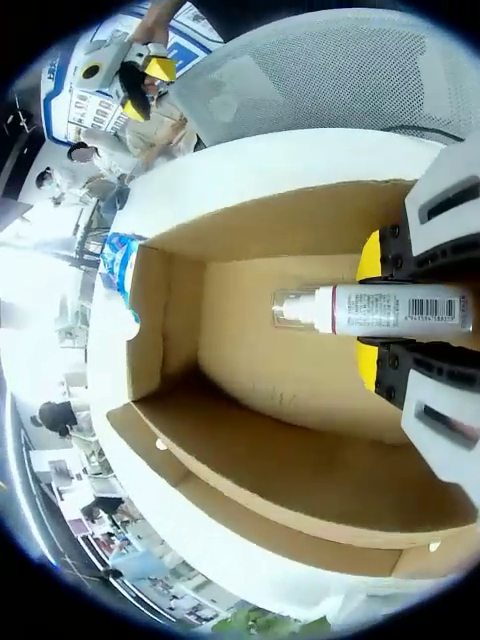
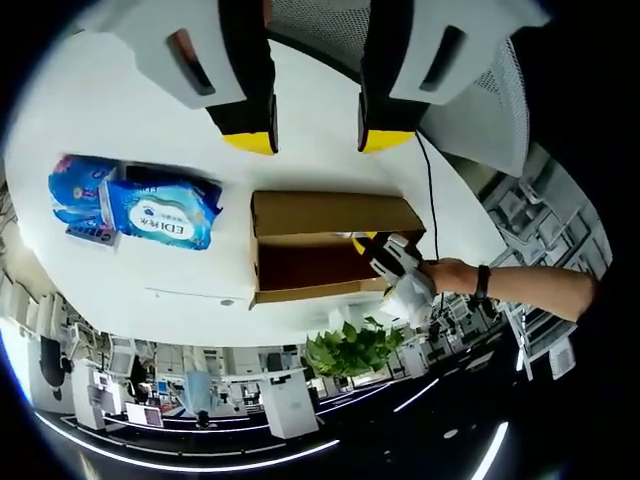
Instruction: Operate the shoe box by opening the lid, removing the specified soft item, and placing it in the target area until the item is outside and the box remains undamaged.
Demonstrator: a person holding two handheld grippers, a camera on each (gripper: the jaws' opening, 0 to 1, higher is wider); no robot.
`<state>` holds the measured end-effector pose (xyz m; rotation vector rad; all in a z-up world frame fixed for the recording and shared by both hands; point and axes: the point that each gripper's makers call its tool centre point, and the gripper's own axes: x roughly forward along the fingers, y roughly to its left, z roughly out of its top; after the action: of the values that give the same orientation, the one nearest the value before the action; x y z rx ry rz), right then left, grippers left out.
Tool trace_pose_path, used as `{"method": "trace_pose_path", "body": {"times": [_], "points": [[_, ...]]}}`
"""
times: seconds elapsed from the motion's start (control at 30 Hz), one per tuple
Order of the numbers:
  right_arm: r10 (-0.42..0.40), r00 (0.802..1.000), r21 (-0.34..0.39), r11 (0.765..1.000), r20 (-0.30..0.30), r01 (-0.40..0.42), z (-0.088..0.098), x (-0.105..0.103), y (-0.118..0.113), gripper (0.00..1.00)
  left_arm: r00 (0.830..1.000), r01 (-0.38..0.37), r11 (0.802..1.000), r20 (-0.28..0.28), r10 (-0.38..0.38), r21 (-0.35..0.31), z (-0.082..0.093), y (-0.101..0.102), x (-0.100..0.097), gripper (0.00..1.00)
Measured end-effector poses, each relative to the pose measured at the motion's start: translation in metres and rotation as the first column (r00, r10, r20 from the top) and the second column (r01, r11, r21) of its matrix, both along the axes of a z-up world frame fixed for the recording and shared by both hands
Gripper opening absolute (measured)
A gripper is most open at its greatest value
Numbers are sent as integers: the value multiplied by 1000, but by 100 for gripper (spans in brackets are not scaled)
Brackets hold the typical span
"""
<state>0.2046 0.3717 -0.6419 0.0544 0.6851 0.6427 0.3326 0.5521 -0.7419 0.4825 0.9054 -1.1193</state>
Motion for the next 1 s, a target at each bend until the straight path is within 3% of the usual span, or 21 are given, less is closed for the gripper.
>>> {"method": "trace_pose_path", "body": {"times": [0.4,0.5,0.6,0.8,1.0], "points": [[34,999,2,999,8,-34,1,5,0,31,992,64,993,111,-52,-102,54,-40,-1,20],[43,999,-2,999,20,-43,4,7,0,32,993,92,982,88,-78,-167,69,-56,-9,20],[44,999,-4,999,25,-44,5,11,-3,32,987,130,977,113,-112,-171,78,-67,-13,20],[58,997,4,998,57,-58,15,19,-8,34,972,216,951,142,-188,-220,103,-96,-26,20],[72,992,7,997,99,-73,28,29,-16,37,944,319,913,171,-282,-255,125,-125,-46,20]]}}
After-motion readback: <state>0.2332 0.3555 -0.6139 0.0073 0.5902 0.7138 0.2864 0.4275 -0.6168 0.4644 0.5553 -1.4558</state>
